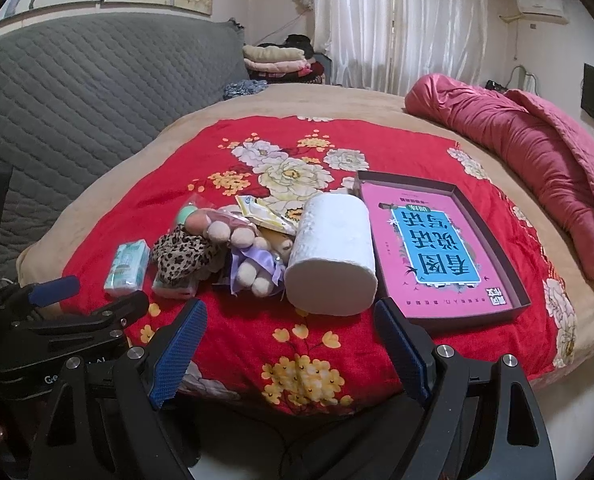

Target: Organize soft objects

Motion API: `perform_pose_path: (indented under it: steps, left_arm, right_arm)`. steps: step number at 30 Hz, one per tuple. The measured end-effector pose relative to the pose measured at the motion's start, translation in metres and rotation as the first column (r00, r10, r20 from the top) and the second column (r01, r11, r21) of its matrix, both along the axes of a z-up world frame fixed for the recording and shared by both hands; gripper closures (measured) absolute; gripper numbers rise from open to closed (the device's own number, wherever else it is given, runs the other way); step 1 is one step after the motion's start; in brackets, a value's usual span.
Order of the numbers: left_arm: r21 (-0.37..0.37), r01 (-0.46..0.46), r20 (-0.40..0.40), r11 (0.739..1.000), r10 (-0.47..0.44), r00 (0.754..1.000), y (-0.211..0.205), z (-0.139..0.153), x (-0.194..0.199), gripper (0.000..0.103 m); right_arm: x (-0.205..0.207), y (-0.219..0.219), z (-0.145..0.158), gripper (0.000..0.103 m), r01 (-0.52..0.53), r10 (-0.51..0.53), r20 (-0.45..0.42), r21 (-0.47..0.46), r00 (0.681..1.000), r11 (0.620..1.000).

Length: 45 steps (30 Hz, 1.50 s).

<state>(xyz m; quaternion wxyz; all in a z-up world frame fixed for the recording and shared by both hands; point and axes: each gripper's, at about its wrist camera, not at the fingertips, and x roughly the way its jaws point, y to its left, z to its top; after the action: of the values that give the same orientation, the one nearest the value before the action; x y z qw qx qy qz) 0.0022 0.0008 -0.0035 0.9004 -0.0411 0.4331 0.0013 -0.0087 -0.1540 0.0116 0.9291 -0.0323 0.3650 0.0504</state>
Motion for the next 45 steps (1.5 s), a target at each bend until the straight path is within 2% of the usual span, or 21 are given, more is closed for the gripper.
perform_pose_path:
  steps: [29,37,45]
  left_arm:
    - [-0.012,0.002,-0.018,1.000,-0.003,1.000,0.001,-0.005,0.002,0.015]
    - [-0.043,-0.026,-0.033,0.999,0.025,0.999,0.013,-0.008,0.004,0.015]
    - [-0.075,-0.092,-0.056,0.993,0.088,0.995,0.043,-0.015,0.019,0.015]
  right_arm:
    - [0.000,0.002,-0.001,0.017,-0.012,0.012,-0.001,-0.002,1.000,1.000]
    - [0.001,0.008,-0.005,0.017,-0.037,0.037,0.002,-0.015,0.999,0.999]
    - [0.005,0.022,-0.012,0.017,-0.102,0.103,0.010,-0.032,0.995,0.994]
